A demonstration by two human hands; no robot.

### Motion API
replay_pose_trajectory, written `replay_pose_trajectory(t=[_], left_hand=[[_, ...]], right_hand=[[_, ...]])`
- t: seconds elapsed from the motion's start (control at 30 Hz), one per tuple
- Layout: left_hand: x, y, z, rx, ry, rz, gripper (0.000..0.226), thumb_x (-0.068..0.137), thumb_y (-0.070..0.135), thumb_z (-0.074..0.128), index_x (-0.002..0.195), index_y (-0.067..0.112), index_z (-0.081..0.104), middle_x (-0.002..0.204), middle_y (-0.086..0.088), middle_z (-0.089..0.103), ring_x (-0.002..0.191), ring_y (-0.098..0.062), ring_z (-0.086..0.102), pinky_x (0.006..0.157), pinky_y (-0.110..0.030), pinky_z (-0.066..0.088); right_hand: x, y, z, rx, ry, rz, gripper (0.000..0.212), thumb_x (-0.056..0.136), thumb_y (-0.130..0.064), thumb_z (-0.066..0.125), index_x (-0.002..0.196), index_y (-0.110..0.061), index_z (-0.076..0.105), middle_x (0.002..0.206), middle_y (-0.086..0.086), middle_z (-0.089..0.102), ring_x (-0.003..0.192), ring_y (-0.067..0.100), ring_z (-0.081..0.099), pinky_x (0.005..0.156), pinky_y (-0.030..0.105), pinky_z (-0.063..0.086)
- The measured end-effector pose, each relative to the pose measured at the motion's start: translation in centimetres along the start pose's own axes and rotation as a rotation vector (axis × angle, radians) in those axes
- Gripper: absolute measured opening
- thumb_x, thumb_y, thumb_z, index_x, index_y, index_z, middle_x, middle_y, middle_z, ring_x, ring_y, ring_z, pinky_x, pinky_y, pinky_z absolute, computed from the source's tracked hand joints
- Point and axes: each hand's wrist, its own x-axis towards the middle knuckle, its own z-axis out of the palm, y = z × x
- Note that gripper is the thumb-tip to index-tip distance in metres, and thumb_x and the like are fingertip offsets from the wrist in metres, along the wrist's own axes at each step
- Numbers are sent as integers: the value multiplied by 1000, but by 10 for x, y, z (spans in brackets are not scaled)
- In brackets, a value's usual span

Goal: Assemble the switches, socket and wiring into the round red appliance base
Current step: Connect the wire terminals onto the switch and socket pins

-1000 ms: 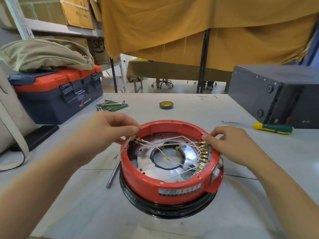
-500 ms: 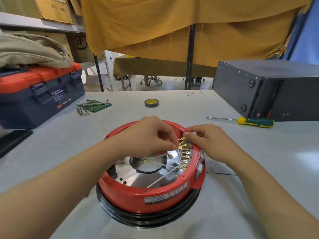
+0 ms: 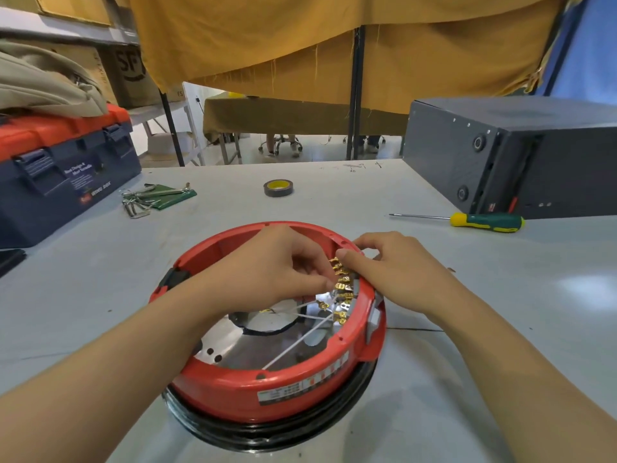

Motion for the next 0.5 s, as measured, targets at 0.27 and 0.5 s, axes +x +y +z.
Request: replay_pose_trajectory(t=[0.27,0.5], left_hand=[[1,0,3,-11,21,7,13,81,15,70,73,25,72,53,16,61,50,3,55,50,-7,40],[1,-2,4,4,5,7,15,82,14,69,73,26,71,55,15,62,52,2,56,51,-9,41]], right_hand=[[1,-1,2,-1,0,12,28,91,-47,49,96,-26,66,59,-10,58,63,3,58,53,16,37],[0,-2,2,-7,-1,10,28,91,-47,49,96,-25,65,60,-10,58,65,4,59,55,17,38]])
